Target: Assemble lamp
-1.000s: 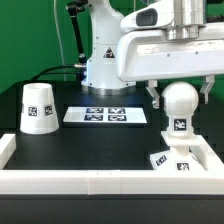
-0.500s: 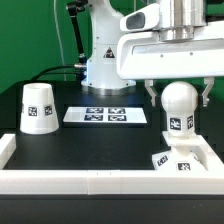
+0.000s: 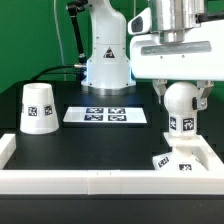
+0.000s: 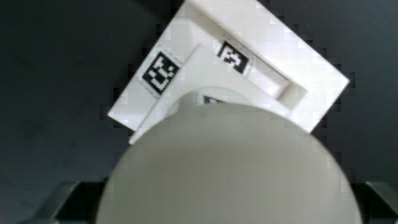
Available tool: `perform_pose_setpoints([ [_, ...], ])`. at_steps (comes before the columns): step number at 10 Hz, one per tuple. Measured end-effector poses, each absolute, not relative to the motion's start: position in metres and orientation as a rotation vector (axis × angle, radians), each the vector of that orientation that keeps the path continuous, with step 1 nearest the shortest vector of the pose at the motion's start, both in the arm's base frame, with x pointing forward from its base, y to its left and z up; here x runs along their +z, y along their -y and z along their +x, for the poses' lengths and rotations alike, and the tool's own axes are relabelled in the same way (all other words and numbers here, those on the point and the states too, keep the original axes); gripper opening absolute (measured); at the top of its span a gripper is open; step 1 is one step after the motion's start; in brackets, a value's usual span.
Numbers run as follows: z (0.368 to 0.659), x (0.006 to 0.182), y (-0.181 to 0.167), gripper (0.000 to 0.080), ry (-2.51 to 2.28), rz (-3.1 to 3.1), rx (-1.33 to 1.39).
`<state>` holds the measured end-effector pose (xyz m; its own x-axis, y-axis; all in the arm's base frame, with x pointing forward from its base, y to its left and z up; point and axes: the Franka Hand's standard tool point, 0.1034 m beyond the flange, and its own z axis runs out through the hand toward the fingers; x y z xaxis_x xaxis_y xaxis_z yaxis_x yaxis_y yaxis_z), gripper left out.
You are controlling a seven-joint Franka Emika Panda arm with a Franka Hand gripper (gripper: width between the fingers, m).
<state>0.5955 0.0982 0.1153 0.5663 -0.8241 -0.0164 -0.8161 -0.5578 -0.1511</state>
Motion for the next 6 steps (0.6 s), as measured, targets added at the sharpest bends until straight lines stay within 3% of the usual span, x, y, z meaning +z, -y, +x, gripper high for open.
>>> perform_pose_setpoints([
  [6,0.5968,0.1129,-0.0965,0.0580,-1.859,-2.315,0.026],
])
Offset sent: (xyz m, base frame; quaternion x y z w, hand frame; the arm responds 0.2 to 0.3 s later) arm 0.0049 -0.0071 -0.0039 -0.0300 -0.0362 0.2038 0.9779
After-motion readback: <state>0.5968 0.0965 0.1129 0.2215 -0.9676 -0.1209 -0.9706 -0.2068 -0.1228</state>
